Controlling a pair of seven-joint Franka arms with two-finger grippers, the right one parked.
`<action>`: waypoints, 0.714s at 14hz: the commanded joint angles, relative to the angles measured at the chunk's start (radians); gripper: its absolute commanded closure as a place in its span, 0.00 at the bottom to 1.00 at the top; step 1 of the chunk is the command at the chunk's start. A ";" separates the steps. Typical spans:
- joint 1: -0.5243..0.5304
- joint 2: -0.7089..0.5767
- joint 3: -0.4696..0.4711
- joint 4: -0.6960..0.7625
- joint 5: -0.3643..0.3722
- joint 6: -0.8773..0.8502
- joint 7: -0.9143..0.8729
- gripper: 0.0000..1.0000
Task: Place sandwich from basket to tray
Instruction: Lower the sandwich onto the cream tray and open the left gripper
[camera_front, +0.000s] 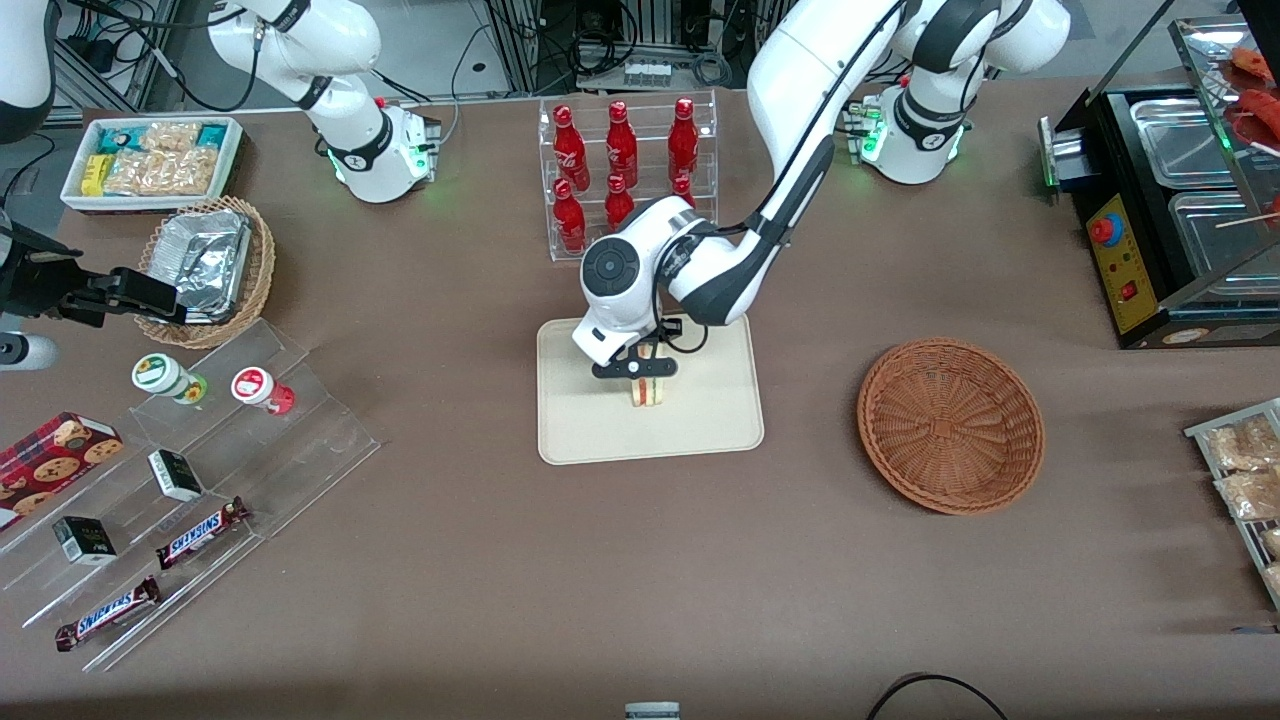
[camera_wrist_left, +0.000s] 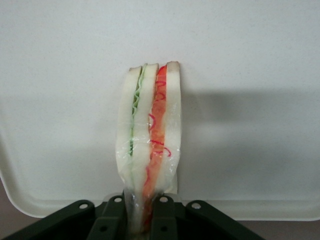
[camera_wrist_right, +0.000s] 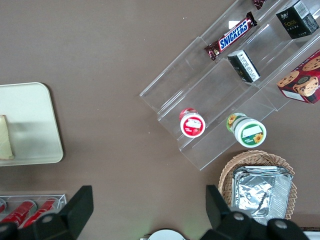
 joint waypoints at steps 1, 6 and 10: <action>-0.015 0.002 0.014 0.017 -0.009 -0.014 -0.020 0.00; 0.007 -0.102 0.027 0.026 -0.008 -0.077 -0.019 0.00; 0.056 -0.215 0.045 0.026 0.000 -0.138 -0.011 0.00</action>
